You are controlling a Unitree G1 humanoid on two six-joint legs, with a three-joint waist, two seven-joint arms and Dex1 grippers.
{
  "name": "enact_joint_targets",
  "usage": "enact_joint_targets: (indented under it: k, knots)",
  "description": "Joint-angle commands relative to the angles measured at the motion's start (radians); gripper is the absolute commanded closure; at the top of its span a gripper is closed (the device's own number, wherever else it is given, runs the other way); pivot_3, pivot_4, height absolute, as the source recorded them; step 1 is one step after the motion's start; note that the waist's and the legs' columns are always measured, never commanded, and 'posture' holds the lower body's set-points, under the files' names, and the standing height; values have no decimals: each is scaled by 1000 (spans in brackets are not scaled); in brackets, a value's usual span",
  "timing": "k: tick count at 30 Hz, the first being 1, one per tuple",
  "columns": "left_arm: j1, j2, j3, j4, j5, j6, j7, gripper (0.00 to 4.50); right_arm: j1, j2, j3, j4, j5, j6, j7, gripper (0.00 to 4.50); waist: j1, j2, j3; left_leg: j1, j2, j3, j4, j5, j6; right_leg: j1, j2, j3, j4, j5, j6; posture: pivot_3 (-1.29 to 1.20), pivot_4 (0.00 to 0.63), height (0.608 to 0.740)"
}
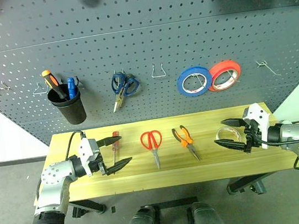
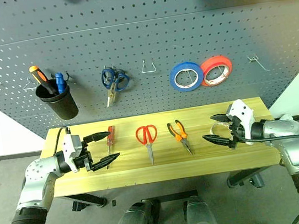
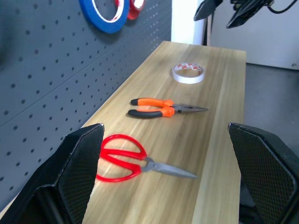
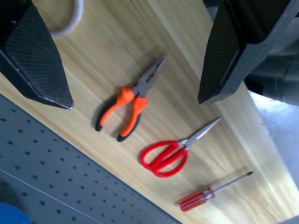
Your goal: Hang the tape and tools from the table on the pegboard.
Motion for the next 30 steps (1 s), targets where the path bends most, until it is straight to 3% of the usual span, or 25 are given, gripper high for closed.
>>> enact_joint_targets:
  k: [1, 16, 21, 30]
  knots:
    - [-33, 5, 4, -29, -8, 13, 1, 64, -29, 8, 1, 13, -6, -34, -4, 0, 0, 0, 0, 2, 1, 0, 0, 0, 0, 0, 0, 0, 0, 0, 0, -18, 62, 740]
    - [31, 60, 27, -43, -13, 15, -24, 64, -102, 1, 120, 38, -70, 169, -60, 0, 0, 2, 8, 2, 2, 0, -1, -1, -2, -1, 1, 2, 0, -1, -6, -14, 131, 740]
    - [5, 27, -4, -28, 13, 7, -10, 64, -134, -1, 159, 88, -115, 177, -72, 0, 4, 1, 11, 1, 2, 1, -1, -2, -2, 0, 0, 2, -2, -2, -6, -14, 147, 740]
    - [29, 60, -14, -129, 32, 45, 6, 64, -183, -8, 208, 200, -202, 154, -87, 0, -8, 2, 33, -2, 3, 2, -2, 0, 0, -2, 1, 2, -2, -1, -5, -5, 193, 740]
